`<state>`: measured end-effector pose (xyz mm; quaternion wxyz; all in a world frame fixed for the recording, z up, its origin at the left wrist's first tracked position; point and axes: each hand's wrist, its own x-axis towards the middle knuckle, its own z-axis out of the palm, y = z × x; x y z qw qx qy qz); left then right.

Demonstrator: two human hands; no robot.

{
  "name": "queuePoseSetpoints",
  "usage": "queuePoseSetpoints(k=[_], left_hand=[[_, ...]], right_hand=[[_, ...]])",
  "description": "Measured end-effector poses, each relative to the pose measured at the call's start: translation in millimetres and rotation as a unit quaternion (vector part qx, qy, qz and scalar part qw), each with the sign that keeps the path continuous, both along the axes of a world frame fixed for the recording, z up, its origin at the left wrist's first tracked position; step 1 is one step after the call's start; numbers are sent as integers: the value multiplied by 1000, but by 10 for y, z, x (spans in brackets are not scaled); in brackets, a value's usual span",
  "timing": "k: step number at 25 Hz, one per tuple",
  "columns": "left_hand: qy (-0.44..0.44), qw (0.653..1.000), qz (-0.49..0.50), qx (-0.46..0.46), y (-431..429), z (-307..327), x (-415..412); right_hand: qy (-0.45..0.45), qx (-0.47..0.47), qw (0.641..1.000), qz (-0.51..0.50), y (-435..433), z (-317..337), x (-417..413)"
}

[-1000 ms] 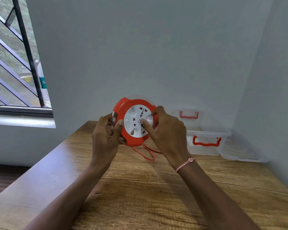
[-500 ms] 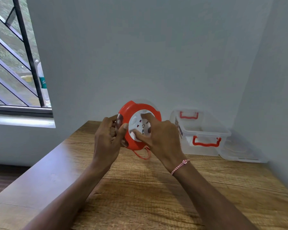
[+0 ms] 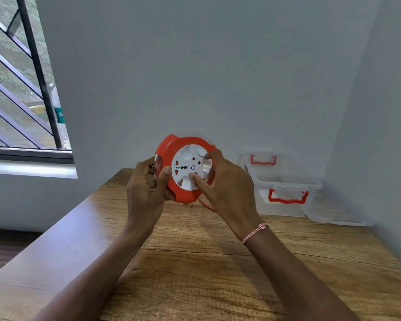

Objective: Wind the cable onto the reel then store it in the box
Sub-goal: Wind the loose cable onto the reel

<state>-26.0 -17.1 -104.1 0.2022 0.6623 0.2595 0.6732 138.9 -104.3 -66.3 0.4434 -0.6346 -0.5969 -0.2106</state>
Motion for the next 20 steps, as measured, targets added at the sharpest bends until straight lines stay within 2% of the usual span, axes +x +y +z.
queuePoseSetpoints(k=[1, 3, 7, 13, 15, 17, 19, 20], left_hand=[[-2, 1000, -1, -2, 2, 0, 7], [0, 1000, 1, 1, -7, -3, 22], [10, 1000, -8, 8, -32, -5, 47], [24, 1000, -6, 18, -76, 47, 7], [26, 999, -8, 24, -70, 47, 10], [35, 999, -4, 38, -57, 36, 9], [49, 997, 3, 51, -37, 9, 9], [56, 997, 6, 53, -30, -8, 16]], right_hand=[[-87, 16, 996, -1, 11, -15, 13], [-167, 20, 986, 1, 40, -39, 8], [-226, 33, 972, -52, 76, -68, -21], [-237, 25, 969, -68, 88, -67, -28], [-225, 25, 973, -52, 85, -65, -18], [-169, 17, 985, -32, 82, -79, -33], [-43, 17, 999, -24, 94, -87, -83], [55, 5, 998, -20, 101, -78, -126]])
